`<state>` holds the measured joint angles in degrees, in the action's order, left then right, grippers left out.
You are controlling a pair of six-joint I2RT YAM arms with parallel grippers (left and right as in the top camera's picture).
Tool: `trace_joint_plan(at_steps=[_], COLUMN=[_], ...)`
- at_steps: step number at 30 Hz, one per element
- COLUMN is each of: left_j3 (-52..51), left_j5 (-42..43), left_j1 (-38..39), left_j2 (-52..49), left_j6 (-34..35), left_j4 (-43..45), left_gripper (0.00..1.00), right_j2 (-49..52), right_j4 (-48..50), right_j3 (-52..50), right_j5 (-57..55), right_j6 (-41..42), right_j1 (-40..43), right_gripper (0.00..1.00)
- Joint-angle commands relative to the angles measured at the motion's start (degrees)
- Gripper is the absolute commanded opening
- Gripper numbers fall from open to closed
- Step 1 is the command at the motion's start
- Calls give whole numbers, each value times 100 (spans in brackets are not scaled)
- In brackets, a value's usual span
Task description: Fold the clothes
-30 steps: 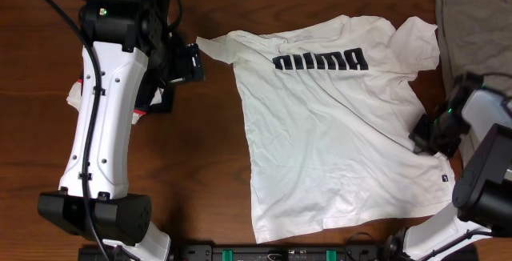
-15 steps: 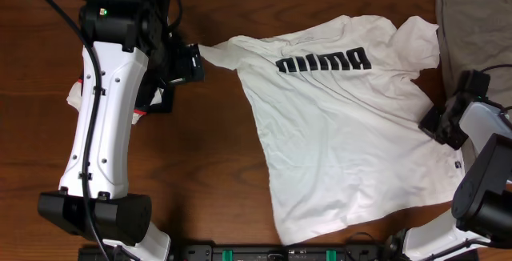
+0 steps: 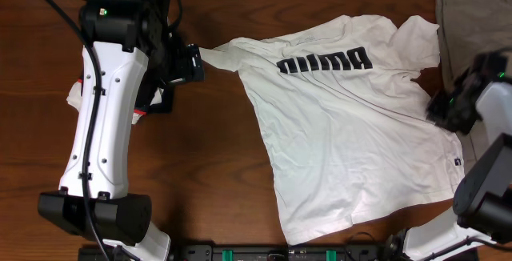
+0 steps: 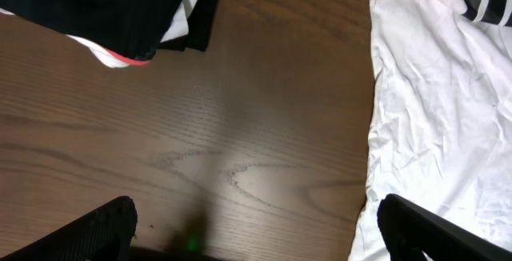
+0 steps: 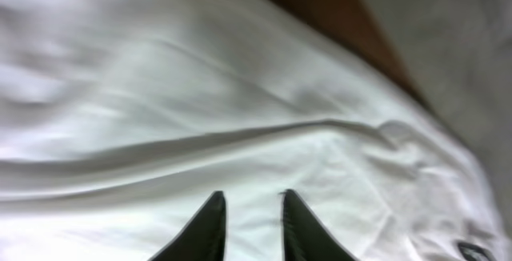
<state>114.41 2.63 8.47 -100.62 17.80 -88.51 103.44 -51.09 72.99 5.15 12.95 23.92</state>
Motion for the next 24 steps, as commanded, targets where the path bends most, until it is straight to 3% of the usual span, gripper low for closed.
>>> trace_joint_plan(at_steps=[1, 4, 7, 8, 12, 17, 24], left_j3=[-20, -20, -20, -20, -20, -20, -20], left_j5=[-48, -48, -46, -46, 260, 1591, 1578], left_j1=[-2, -2, -2, -2, -2, 131, 992], left_j2=[-46, -46, -46, -46, -50, -164, -686], left_j6=[-11, -2, -2, -2, 7, -20, -1097], left_j4=[-17, 323, 719, 846, 1421, 2072, 3001], left_gripper=[98, 98, 98, 98, 98, 98, 96], right_j2=[-538, -769, -918, -944, -940, -940, -940], right_j4=[-260, -409, -404, -428, -446, -444, -444], right_j3=[684, 994, 1047, 1047, 1040, 1040, 1040], right_j5=[280, 260, 76, -7, -63, -61, -63], right_j6=[-101, -101, -103, -103, -103, -103, -103], right_j1=[46, 155, 280, 328, 409, 409, 415], right_gripper=[32, 43, 80, 99, 99, 99, 99])
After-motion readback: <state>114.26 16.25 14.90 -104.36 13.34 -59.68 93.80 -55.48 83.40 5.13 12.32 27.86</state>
